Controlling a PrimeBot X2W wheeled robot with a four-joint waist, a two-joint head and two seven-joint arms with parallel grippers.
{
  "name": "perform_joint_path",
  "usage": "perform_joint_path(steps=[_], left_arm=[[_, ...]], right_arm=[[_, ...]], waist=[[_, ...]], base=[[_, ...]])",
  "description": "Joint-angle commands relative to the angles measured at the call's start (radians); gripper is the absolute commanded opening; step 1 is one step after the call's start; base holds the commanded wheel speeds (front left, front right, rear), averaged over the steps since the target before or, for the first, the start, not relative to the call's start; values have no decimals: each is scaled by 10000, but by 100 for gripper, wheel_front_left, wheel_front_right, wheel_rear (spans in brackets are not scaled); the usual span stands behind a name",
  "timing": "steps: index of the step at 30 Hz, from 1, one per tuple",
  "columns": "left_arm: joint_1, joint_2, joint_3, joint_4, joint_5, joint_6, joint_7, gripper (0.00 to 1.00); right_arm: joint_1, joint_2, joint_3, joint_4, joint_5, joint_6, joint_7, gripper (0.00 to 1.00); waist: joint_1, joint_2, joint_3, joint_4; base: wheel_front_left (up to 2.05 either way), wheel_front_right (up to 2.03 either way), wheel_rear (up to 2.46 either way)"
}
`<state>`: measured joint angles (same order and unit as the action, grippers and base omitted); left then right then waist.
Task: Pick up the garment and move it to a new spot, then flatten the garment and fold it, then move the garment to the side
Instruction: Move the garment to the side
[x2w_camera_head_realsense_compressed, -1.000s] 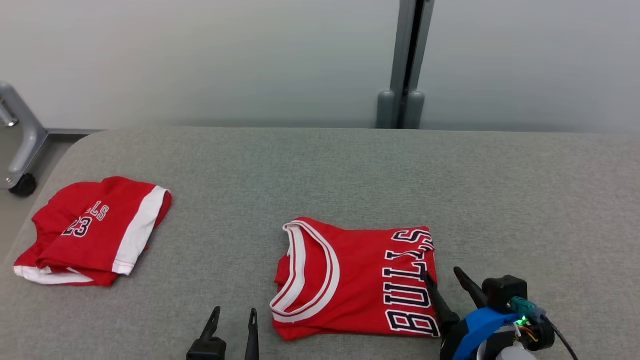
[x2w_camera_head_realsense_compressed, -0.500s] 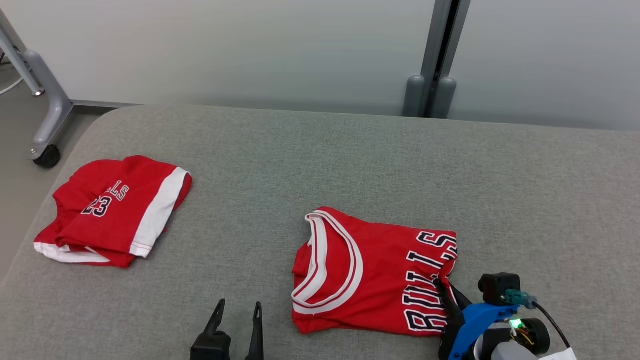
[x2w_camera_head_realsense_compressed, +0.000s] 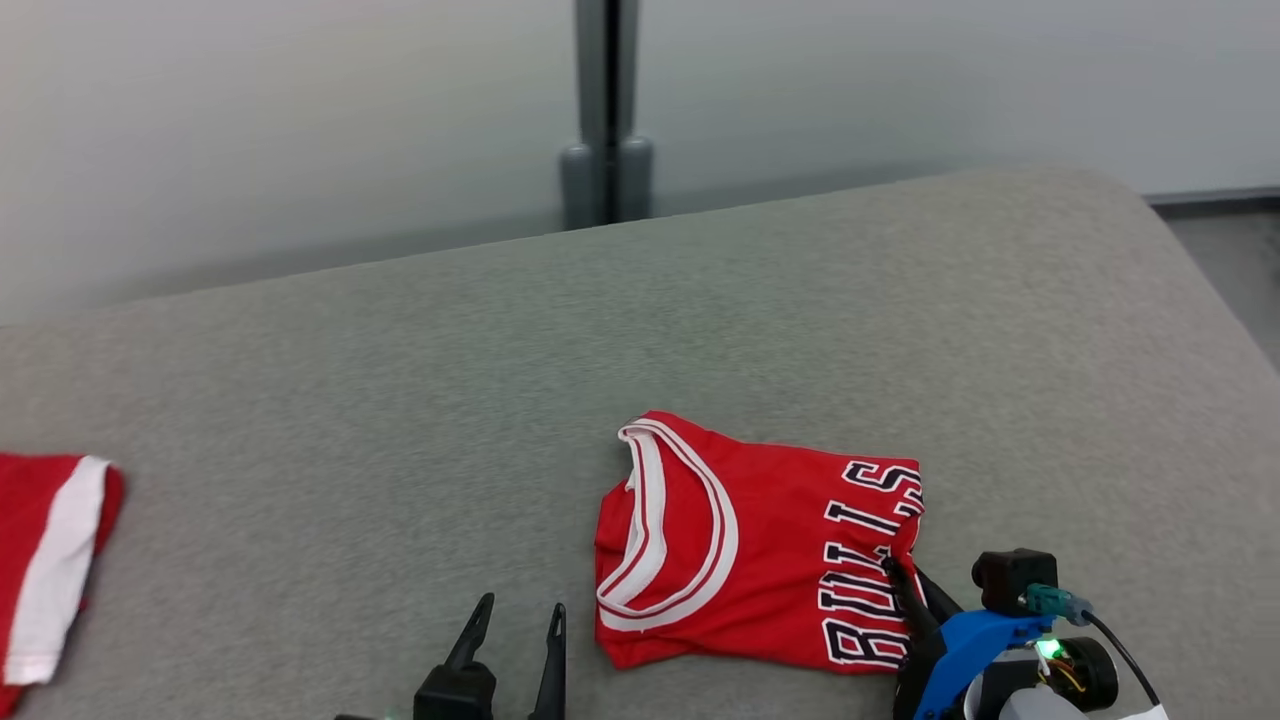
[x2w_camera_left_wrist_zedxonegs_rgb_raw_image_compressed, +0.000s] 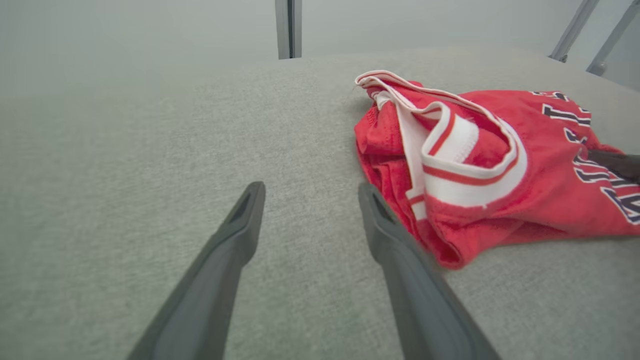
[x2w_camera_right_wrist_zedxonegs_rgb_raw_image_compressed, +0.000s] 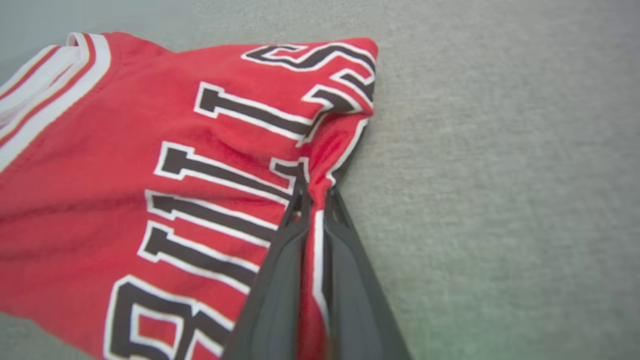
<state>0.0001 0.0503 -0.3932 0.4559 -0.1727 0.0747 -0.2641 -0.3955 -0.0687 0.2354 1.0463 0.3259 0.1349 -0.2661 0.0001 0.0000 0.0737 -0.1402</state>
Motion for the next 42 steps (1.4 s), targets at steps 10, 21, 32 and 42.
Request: perform_joint_path(steps=[10,21,32,42], left_arm=[[-710,5,-588,-103,-195,90,0,100],[-887,9,-843,100,-170,63,0,100],[-1322,8,-802,210,471,-47,0,100],[-1824,104,-526,180,1147,-297,0,100]], right_arm=[[395,-82,348,-425,206,-51,24,0],[-88,-474,476,-712,520,-45,22,0],[-3123,-1553,215,797,-155,-44,31,0],[-5373,-3413,-2073,2249,-1598,-45,6,0]], waist=[[-1,0,-215,-2750],[-1,0,9,-2859],[-1,0,1111,-1644],[-1,0,2060,-804]], base=[[0,0,0],[0,0,0],[0,0,0],[0,0,0]])
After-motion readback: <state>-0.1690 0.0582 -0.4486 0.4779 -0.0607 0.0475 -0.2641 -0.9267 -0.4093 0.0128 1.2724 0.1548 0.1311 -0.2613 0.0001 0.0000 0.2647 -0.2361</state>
